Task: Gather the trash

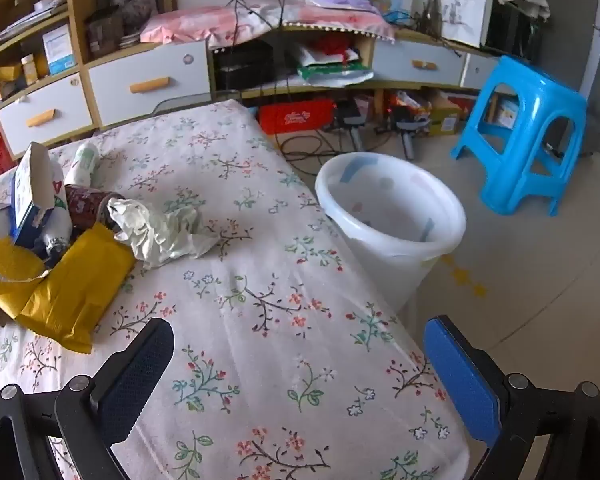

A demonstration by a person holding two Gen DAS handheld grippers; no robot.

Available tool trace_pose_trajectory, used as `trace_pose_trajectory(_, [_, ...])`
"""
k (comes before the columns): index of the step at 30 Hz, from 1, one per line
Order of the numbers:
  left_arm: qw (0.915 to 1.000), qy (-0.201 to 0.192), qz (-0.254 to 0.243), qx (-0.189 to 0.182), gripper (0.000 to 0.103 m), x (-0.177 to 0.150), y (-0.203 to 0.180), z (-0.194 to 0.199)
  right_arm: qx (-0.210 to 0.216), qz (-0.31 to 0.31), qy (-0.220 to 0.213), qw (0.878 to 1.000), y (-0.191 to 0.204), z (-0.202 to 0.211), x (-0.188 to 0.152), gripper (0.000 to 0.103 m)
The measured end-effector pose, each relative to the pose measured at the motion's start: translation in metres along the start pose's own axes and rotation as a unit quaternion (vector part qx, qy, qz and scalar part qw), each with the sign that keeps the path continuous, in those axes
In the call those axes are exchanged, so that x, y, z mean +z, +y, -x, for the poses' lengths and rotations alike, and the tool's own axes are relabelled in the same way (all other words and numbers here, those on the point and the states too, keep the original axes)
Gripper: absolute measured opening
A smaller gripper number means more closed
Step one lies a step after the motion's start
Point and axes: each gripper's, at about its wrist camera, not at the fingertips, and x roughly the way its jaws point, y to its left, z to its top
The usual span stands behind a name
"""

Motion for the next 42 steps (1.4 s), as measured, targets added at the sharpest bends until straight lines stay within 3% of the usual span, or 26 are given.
trace_pose_trajectory(42, [0.9999, -0.003, 0.010, -0.012, 0.103, 0.0028, 0.0029, 0.0044, 0.006, 0.008, 0.014, 1.000, 0.0087, -0.0041, -0.0040, 0.103])
